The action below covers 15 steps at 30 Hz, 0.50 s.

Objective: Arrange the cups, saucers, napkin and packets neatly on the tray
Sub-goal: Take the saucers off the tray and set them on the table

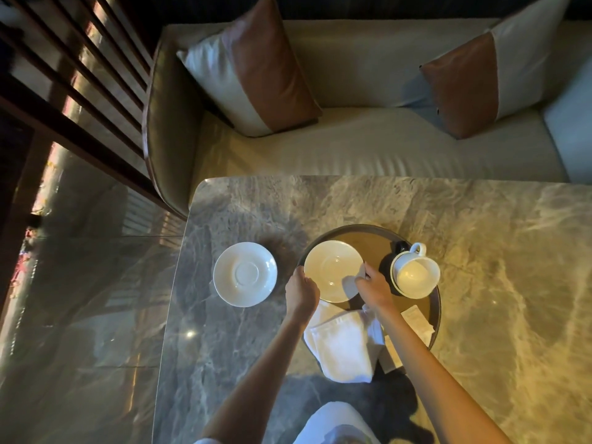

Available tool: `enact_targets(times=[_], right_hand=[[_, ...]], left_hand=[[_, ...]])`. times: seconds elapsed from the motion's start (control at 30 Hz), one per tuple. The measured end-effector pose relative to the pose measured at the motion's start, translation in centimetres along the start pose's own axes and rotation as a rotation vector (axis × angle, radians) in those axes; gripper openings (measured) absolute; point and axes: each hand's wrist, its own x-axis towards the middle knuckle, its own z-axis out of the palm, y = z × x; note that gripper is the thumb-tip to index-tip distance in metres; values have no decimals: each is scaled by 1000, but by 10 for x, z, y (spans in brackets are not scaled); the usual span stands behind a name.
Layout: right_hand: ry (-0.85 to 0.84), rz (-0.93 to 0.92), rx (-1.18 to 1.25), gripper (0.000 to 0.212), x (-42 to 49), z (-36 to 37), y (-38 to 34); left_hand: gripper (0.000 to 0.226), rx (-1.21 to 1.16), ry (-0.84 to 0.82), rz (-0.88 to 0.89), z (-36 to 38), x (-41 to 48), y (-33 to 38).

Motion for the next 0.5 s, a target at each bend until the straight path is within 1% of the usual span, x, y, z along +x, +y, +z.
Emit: enact_targets(times=[0.07, 0.1, 0.17, 0.2, 0.23, 0.27, 0.3, 0.37, 0.43, 0.5], right_hand=[[12, 19, 43, 52, 0, 0, 1], [16, 22, 68, 48, 1, 0, 2], [7, 30, 96, 46, -1, -1, 0], [-5, 43, 96, 45, -3, -3, -3], [-15, 48, 85, 40, -2, -4, -4], [-19, 55, 61, 30, -4, -5, -7], [-19, 45, 51, 25, -5, -6, -9], [-3, 3, 40, 29, -8, -6, -15], [-8, -55, 67, 25, -17, -4, -21], [-39, -110, 105, 44, -29, 7, -27]], left_hand=[[38, -13, -6, -42, 2, 4, 0], [34, -26, -16, -58, 3, 5, 0], [22, -54, -24, -73, 4, 7, -2], [19, -71, -19, -70, 3, 7, -1], [18, -99, -15, -61, 2, 7, -1], [17, -128, -11, -51, -2, 7, 0], [16, -144, -8, -35, -6, 7, 1], [13, -163, 13, 24, -19, 6, 3], [16, -195, 43, 98, -36, 3, 3], [18, -263, 48, 140, -57, -7, -3]])
